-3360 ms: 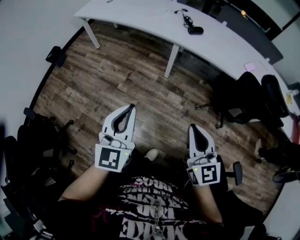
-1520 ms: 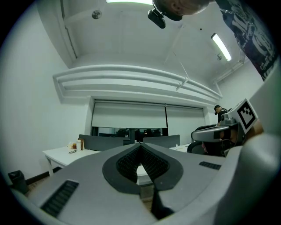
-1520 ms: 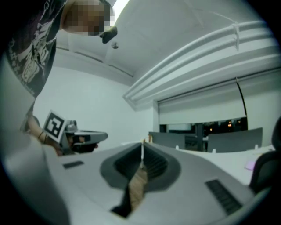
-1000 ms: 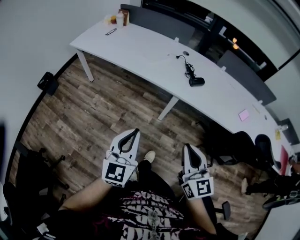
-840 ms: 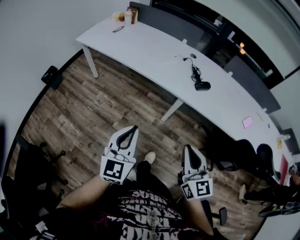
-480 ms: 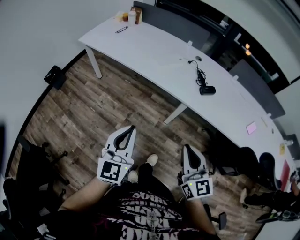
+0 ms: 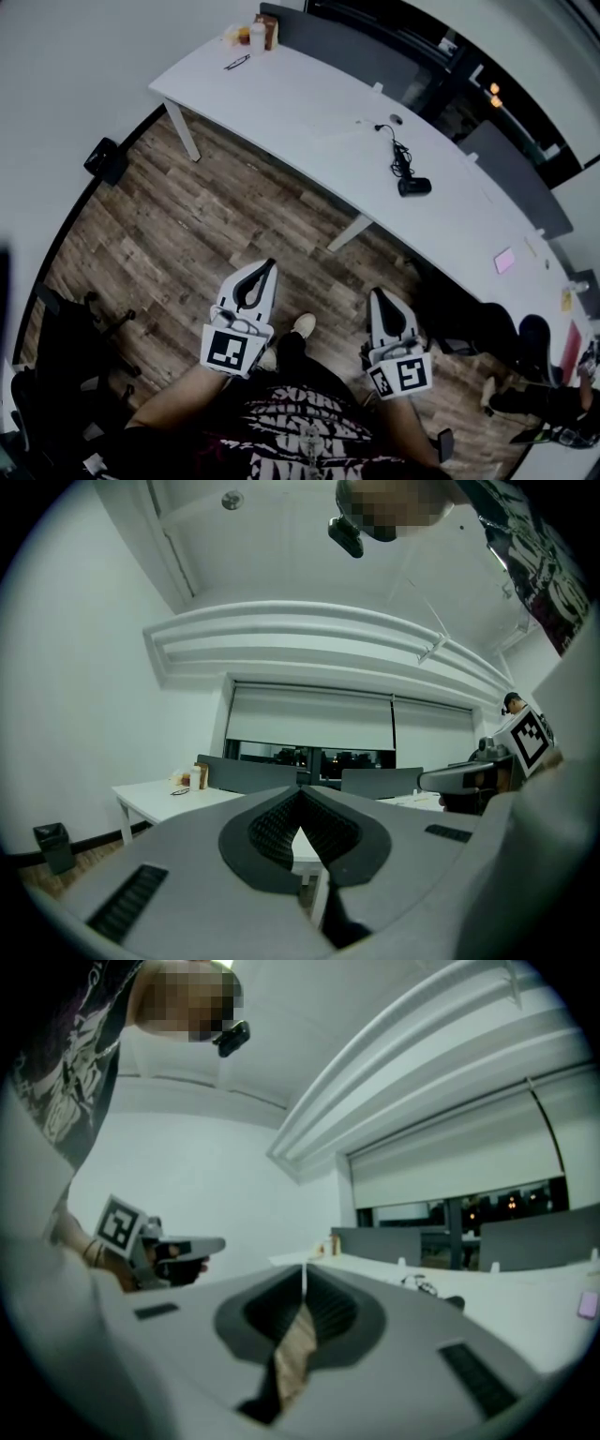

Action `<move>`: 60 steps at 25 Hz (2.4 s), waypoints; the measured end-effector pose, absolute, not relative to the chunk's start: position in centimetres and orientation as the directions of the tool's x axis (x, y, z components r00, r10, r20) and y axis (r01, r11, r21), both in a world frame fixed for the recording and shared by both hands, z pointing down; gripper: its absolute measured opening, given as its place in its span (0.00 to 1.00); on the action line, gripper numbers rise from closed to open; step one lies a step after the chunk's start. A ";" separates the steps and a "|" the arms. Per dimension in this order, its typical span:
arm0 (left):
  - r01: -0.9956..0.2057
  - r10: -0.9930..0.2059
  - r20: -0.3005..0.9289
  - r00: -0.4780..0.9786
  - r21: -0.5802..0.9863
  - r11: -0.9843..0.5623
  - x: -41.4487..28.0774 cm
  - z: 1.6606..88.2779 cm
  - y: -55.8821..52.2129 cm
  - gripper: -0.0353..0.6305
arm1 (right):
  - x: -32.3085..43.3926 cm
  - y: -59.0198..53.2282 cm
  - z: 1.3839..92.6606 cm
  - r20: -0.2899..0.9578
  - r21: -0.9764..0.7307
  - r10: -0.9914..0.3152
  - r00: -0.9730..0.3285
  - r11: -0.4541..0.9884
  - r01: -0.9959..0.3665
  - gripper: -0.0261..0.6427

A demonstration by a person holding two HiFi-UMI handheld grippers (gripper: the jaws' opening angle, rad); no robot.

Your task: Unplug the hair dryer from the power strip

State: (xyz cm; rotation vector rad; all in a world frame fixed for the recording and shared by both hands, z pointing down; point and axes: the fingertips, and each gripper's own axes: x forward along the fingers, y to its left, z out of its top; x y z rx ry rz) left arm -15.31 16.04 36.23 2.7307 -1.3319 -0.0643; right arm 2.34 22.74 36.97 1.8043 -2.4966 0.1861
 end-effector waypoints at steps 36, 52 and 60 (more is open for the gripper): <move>-0.828 -0.827 0.019 0.561 0.006 -0.561 -5.3 32.6 6.7 0.09 | 15.4 14.8 35.8 -0.011 -0.093 -0.954 -0.301 0.301 -0.949 0.09; -0.798 -0.797 0.050 0.602 0.035 -0.601 -1.1 33.9 4.5 0.09 | 18.1 14.4 38.5 0.063 -0.141 -0.967 -0.246 0.235 -0.962 0.09; -0.838 -0.834 0.090 0.544 0.001 -0.546 -4.5 35.4 2.4 0.09 | 15.3 10.0 40.1 0.095 -0.168 -0.942 -0.322 0.304 -0.938 0.09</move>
